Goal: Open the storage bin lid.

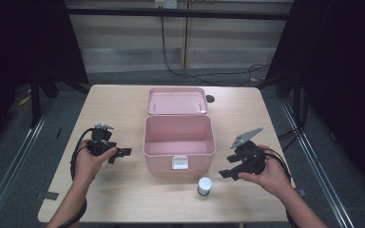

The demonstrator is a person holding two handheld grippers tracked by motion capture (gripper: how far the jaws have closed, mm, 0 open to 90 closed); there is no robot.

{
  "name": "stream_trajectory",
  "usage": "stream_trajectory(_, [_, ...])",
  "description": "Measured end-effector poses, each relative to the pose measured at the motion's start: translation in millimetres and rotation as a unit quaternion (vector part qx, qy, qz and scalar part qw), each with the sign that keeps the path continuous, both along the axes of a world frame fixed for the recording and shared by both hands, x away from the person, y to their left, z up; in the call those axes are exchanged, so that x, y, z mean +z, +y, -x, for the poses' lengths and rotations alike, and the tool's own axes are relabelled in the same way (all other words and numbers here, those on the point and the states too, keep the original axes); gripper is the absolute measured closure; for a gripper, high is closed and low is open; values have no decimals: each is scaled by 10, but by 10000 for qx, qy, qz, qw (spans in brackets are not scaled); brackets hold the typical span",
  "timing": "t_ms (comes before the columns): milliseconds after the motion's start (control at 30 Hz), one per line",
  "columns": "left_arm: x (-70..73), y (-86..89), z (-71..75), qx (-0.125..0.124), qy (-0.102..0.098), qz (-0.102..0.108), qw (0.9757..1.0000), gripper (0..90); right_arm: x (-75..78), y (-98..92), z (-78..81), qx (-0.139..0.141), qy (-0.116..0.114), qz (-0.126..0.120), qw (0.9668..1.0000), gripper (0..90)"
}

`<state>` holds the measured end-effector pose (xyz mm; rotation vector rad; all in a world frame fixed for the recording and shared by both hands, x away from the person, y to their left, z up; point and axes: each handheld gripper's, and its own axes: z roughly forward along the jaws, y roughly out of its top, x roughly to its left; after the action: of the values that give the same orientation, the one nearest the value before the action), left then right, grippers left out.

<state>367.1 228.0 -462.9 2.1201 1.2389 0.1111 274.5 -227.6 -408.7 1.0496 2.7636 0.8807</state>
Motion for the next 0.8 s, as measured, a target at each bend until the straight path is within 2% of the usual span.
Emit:
stream_trajectory(400, [-210,-24,82,-90,-162,-193,9996,207,-48,71,41,109,82,32,9999,328])
stream_trajectory(500, [-239,-23,88,-204,-140,-262,9994,207,-59,92,51,153,98,69,9998,327])
stream_trajectory(567, [-265,-36,98,-189,-159,-351,9991,206,-72,105,56,176,133,77,9997,328])
stream_trajectory(633, [-274,-25,102,-300,-183,-376,9987,203,-81,116,62,192,133,86,9997,327])
stream_trajectory(733, [-308,-35,126,-308,-404,-384,9980,197,-87,130,69,233,151,101,9996,328])
stream_trajectory(800, [-337,-38,157,-378,-612,-470,9963,188,-96,142,77,258,159,130,9995,328])
